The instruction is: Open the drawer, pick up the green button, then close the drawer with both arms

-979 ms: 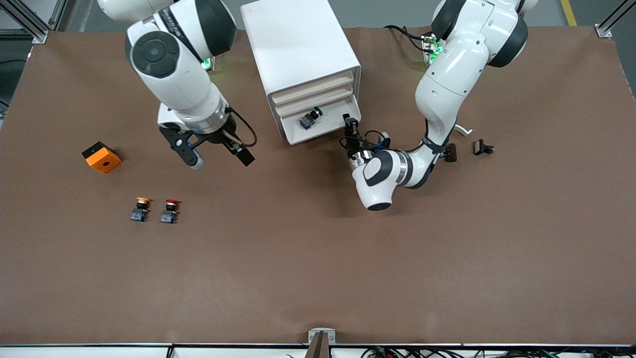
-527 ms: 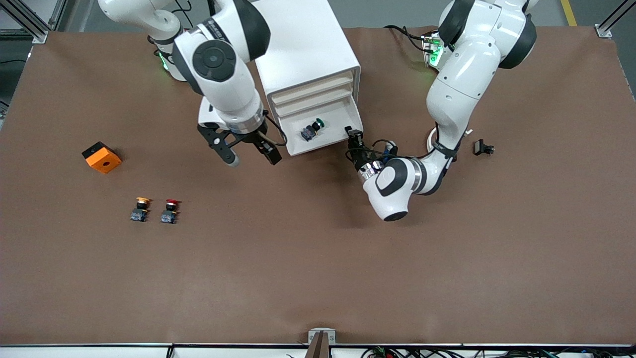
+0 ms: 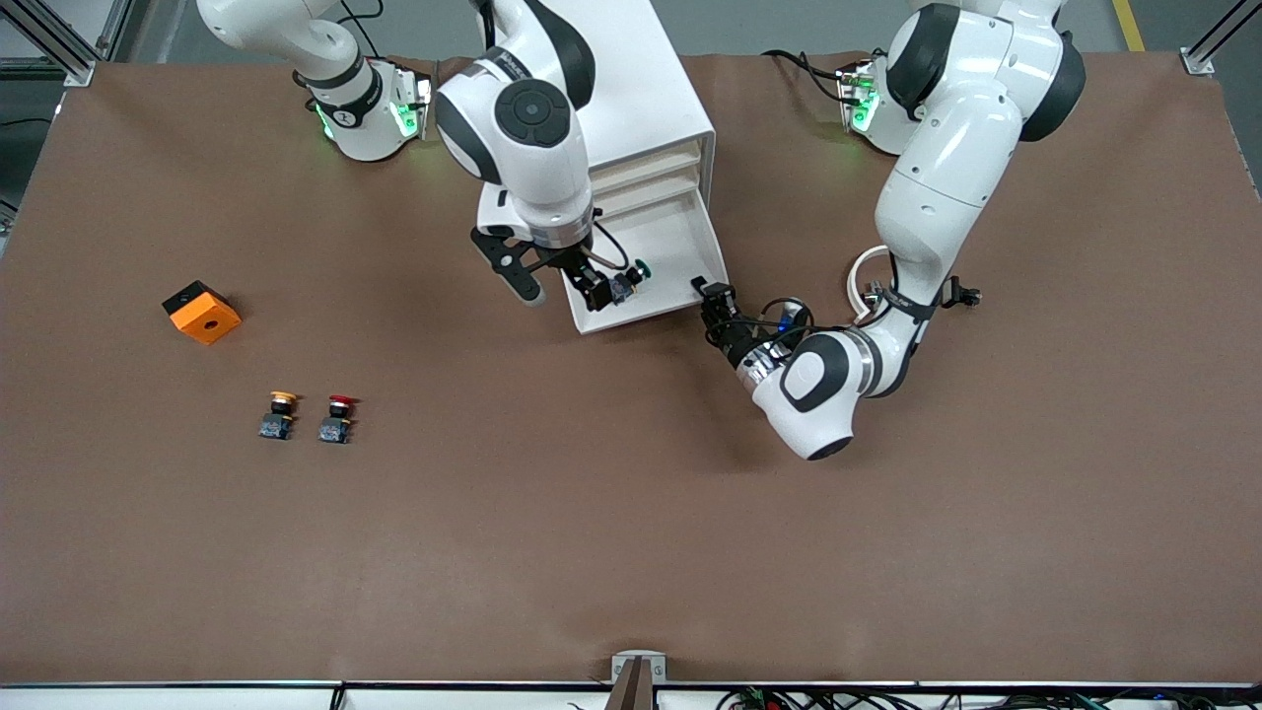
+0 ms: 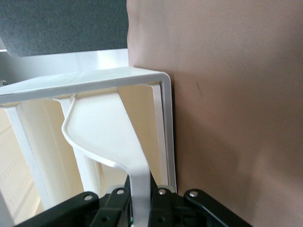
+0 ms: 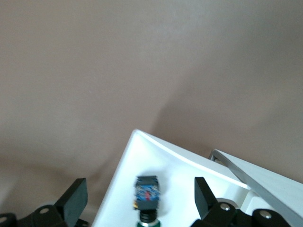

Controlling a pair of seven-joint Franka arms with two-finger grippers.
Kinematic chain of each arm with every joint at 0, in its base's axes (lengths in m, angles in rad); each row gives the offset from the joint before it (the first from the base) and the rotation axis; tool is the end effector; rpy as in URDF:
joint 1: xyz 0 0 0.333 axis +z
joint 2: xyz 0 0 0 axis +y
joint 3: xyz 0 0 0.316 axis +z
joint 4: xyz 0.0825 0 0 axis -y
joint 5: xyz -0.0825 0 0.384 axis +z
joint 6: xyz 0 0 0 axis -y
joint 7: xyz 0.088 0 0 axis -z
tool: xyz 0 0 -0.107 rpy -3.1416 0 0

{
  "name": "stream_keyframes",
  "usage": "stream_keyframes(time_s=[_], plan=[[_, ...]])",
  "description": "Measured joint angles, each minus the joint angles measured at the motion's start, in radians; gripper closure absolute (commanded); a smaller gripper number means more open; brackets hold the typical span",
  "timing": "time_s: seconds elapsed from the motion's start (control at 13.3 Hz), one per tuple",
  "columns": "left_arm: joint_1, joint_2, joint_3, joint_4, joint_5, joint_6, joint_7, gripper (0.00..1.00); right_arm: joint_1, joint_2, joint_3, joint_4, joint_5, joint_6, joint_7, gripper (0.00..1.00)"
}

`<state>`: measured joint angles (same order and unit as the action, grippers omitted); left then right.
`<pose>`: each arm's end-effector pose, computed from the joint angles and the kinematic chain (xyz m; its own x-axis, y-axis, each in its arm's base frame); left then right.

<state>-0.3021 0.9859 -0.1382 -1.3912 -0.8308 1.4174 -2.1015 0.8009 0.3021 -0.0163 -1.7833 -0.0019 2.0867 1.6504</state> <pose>0.5402 -0.3361 0.1264 -0.4810 0.8684 -0.1202 0.2917 0.0293 -0.9561 0.4495 0.4497 0.3861 0.6493 -0.7605 0.0064 -0.7605 -0.6493 -0.0018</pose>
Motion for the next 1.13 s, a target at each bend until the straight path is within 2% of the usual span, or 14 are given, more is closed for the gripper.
stream_keyframes(time_s=[0.3,0.38,0.45,0.53,0.68,0.75,0.83,1.13], plan=[[0.024,0.005,0.0,0.014,-0.024,0.013,0.0,0.89,0.047,0.043,0.0,-0.01,-0.001,0.06,0.024,0.0],[0.024,0.005,0.0,0.017,-0.026,0.017,0.0,0.8,0.055,0.056,0.0,-0.01,-0.004,0.084,0.038,0.0],[0.024,0.006,0.0,0.019,-0.026,0.018,0.001,0.76,0.061,0.067,0.0,-0.009,-0.009,0.1,0.046,0.0],[0.024,0.006,0.0,0.02,-0.028,0.02,0.003,0.66,0.066,0.079,0.0,-0.006,-0.019,0.108,0.051,0.0],[0.024,0.007,0.0,0.026,-0.041,0.063,0.015,0.23,0.072,0.1,0.0,0.002,-0.025,0.116,0.052,0.0],[0.024,0.01,0.0,0.035,-0.05,0.081,0.015,0.07,0.073,0.112,-0.001,0.009,-0.031,0.117,0.053,0.0],[0.024,0.011,0.0,0.044,-0.053,0.086,0.015,0.0,0.074,0.125,-0.001,0.017,-0.04,0.117,0.054,0.0],[0.024,0.012,0.0,0.059,-0.053,0.087,0.048,0.0,0.075,0.174,-0.001,0.039,-0.061,0.122,0.055,0.0]])
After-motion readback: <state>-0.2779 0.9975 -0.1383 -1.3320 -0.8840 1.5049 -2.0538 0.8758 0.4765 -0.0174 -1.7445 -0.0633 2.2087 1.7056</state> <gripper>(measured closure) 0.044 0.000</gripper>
